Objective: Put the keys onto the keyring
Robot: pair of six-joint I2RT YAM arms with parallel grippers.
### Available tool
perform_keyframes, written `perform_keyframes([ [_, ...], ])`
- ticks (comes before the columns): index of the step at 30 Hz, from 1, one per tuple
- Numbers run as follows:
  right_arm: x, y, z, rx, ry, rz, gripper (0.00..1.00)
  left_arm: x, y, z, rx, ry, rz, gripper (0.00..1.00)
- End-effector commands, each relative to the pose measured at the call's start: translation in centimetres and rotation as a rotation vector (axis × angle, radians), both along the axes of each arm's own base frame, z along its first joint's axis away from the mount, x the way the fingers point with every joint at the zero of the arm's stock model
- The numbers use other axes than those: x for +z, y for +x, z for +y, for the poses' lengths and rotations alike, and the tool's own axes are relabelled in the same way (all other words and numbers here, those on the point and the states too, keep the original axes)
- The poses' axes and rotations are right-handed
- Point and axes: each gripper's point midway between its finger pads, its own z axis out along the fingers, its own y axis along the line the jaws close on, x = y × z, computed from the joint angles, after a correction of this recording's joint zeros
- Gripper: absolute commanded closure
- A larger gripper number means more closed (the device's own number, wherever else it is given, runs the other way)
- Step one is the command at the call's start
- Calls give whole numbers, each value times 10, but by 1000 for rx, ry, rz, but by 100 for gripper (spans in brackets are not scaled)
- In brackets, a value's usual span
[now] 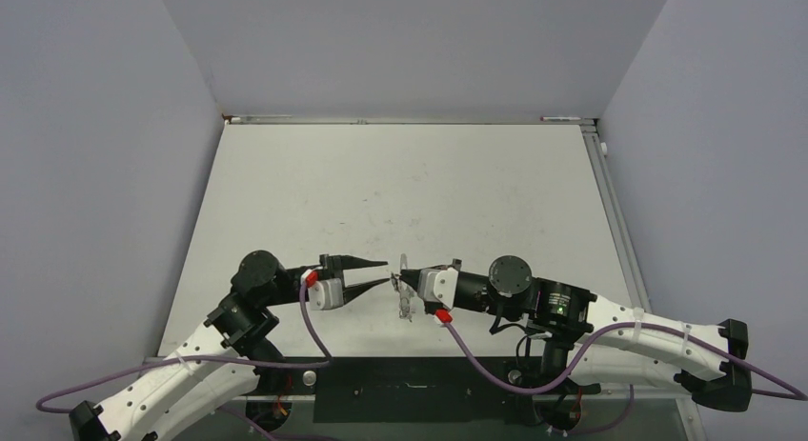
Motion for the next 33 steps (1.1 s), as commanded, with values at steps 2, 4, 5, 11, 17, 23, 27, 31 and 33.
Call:
perform_keyframes([
  [2,46,-3,5,30,161,-40,95,12,-4,-2,-30,-36,-27,74],
  [4,48,-3,5,29,167,-40,95,11,-4,-2,-34,-33,-25,74],
  [5,48,-3,5,27,169,-40,95,11,-4,-3,-35,-32,-23,74],
  [11,51,-3,7,32,175,-40,95,11,-4,-3,-33,-33,-28,84],
  [17,50,-3,8,33,177,-31,95,12,-4,-2,-33,-34,-29,97],
  [23,60,2,2,-10,243,-31,95,14,-4,-1,-27,-41,-40,100],
  [27,73,9,-5,-71,359,-10,95,15,-5,-1,-29,-44,-44,100],
  [31,76,11,-8,-94,442,19,95,14,-4,-1,-27,-43,-41,100],
  [33,71,11,-7,-92,433,26,95,15,-4,-1,-26,-44,-40,100],
])
